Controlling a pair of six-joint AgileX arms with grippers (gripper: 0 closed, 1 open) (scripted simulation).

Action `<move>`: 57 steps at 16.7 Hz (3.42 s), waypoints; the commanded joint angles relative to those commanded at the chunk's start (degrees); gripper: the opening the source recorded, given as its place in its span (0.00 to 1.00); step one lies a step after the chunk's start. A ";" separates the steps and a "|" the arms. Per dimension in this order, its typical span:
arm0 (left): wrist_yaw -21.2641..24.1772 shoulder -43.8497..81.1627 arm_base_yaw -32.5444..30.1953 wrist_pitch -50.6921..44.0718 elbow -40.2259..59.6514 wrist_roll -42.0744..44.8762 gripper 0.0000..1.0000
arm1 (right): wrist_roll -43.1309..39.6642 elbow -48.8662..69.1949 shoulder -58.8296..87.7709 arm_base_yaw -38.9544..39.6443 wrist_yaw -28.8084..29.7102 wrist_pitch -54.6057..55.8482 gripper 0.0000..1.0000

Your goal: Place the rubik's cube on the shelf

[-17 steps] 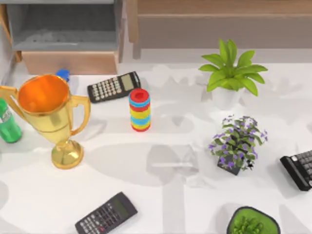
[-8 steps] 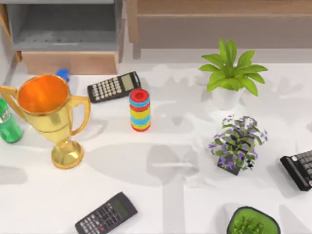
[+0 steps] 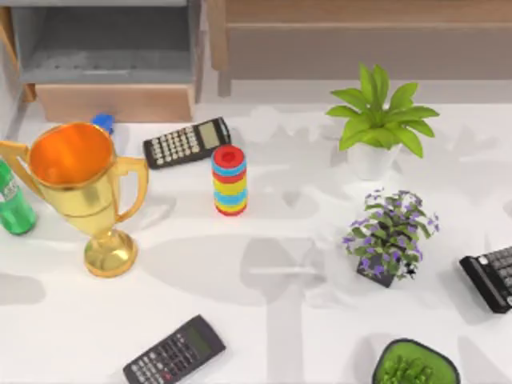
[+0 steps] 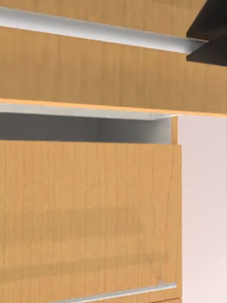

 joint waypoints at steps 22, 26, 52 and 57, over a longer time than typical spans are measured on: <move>1.93 -0.86 1.84 1.43 -2.35 0.12 1.00 | 0.00 0.00 0.00 0.00 0.00 0.00 1.00; 2.83 -1.26 2.75 2.09 -3.46 0.18 1.00 | 0.00 0.00 0.00 0.00 0.00 0.00 1.00; -25.40 5.51 0.47 -105.23 75.38 -42.34 1.00 | 0.00 0.00 0.00 0.00 0.00 0.00 1.00; -30.54 12.24 -8.79 -133.48 92.81 -53.95 1.00 | 0.00 0.00 0.00 0.00 0.00 0.00 1.00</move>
